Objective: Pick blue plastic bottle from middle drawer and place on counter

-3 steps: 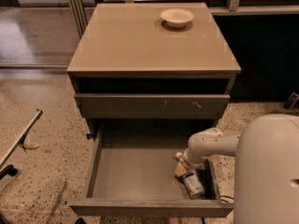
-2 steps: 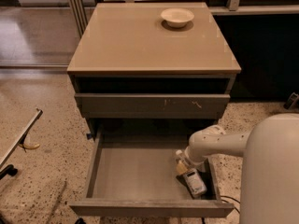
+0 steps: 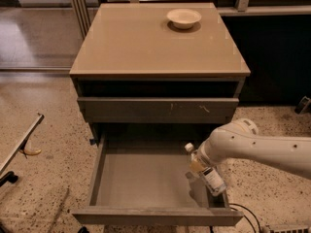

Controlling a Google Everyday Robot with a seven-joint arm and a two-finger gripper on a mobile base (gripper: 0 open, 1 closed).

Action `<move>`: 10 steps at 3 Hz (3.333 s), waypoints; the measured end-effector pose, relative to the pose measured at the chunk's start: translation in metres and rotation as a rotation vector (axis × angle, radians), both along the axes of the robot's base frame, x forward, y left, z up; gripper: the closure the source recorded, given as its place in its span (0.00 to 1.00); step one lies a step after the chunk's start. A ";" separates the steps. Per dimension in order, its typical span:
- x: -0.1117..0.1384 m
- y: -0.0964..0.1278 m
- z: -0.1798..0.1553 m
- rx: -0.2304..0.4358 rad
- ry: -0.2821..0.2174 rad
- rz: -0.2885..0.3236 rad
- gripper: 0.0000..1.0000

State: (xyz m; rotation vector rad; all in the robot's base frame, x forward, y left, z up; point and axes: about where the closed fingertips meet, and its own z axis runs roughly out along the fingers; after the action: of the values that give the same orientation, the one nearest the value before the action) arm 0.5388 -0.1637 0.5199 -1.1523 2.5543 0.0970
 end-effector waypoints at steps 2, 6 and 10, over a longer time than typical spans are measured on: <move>0.017 -0.012 0.170 -0.063 -0.206 0.135 1.00; 0.136 0.007 0.393 -0.130 -0.424 0.171 1.00; 0.210 0.104 0.410 -0.084 -0.506 0.395 1.00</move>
Offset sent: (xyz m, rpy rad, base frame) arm 0.0446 -0.0214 0.2823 -0.1111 -0.3374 0.1858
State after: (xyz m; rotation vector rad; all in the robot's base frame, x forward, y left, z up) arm 0.7491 -0.0598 0.9299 -1.4794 1.8891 -0.1874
